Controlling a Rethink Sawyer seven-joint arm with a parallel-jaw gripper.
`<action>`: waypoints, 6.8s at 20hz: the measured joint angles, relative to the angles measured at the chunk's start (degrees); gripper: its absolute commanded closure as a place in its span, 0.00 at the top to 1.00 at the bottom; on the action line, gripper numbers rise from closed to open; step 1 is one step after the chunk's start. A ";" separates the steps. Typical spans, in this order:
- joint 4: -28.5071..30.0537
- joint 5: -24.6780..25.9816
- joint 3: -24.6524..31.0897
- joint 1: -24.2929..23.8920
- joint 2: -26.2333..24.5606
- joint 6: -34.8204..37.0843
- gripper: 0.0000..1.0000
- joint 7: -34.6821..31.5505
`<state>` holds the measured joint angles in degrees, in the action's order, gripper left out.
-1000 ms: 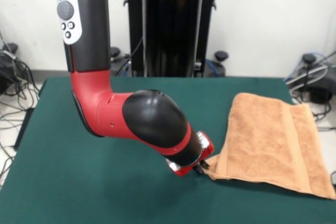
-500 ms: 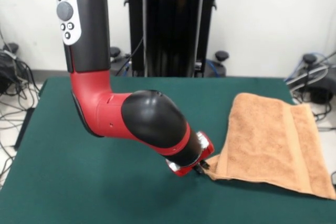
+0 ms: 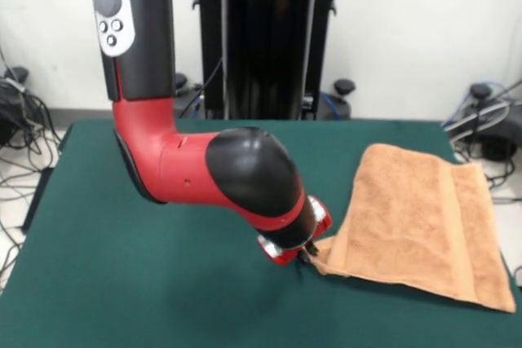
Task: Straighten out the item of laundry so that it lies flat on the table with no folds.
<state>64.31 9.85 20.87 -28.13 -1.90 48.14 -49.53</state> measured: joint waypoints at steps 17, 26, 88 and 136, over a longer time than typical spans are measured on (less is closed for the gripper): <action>-0.02 15.74 -6.23 -0.34 5.06 2.24 0.00 0.09; -6.13 20.53 -6.23 -0.50 4.82 8.17 0.00 5.22; 32.72 -0.92 -11.71 16.35 44.76 8.30 0.00 9.86; 9.16 24.96 -11.57 -0.01 15.23 -20.85 0.00 -5.85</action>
<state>73.47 34.81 9.31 -28.14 13.33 27.29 -55.38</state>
